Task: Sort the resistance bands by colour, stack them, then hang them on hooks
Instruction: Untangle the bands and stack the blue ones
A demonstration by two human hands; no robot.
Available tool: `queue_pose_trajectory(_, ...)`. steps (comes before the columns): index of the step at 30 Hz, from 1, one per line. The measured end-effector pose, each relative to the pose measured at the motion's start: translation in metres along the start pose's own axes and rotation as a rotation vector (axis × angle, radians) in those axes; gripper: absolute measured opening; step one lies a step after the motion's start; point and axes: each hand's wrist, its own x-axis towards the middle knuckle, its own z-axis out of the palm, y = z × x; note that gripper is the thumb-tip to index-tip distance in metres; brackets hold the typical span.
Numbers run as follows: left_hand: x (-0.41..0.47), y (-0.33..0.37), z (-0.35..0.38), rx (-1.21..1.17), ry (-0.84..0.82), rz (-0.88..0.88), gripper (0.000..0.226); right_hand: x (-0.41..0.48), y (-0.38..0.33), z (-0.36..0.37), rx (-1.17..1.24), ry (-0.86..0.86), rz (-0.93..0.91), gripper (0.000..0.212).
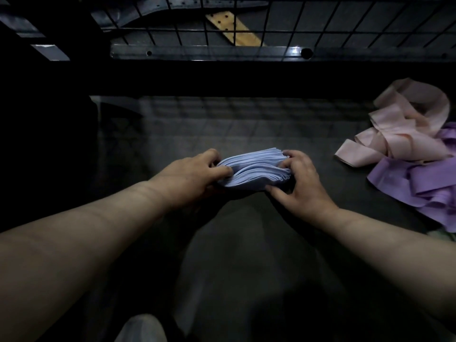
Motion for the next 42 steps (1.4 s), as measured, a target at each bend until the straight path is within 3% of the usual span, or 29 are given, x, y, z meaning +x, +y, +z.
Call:
queue_pose_trajectory(4,-0.002,0.003,0.0,0.109,0.066,0.051,0.036,0.003,0.002,-0.003,0.066,-0.033,-0.029,0.045)
queue_pose_trajectory(7,-0.001,0.008,0.0,0.131,0.081,0.062,0.033,0.003,-0.001,-0.003,0.15,-0.028,0.058,0.058)
queue_pose_trajectory(12,0.001,0.016,0.001,0.077,0.057,0.029,0.042,0.015,0.004,-0.006,0.145,-0.198,0.1,0.11)
queue_pose_trajectory(15,0.0,0.016,0.003,0.048,0.054,0.034,0.045,0.024,0.001,-0.012,0.006,-0.281,0.034,0.082)
queue_pose_trajectory(19,-0.002,0.017,0.004,0.088,0.043,-0.006,0.045,0.022,-0.005,-0.011,0.073,-0.273,0.014,0.055)
queue_pose_trajectory(22,-0.003,0.007,0.006,0.15,0.092,0.052,0.046,0.019,-0.007,-0.011,0.099,-0.257,0.05,0.054)
queue_pose_trajectory(29,-0.004,0.003,0.023,0.11,0.129,0.075,0.049,0.014,-0.01,-0.004,-0.142,-0.312,-0.047,0.062)
queue_pose_trajectory(35,-0.005,0.0,0.02,-0.059,0.137,0.158,0.04,0.015,-0.009,-0.012,-0.164,-0.34,-0.052,0.054)
queue_pose_trajectory(38,-0.013,0.002,0.022,-0.141,0.171,0.131,0.036,0.014,-0.01,-0.015,-0.063,-0.339,-0.028,0.048)
queue_pose_trajectory(42,-0.025,-0.002,0.023,-0.452,0.228,0.054,0.035,0.024,-0.025,-0.026,0.085,-0.438,0.055,0.042)
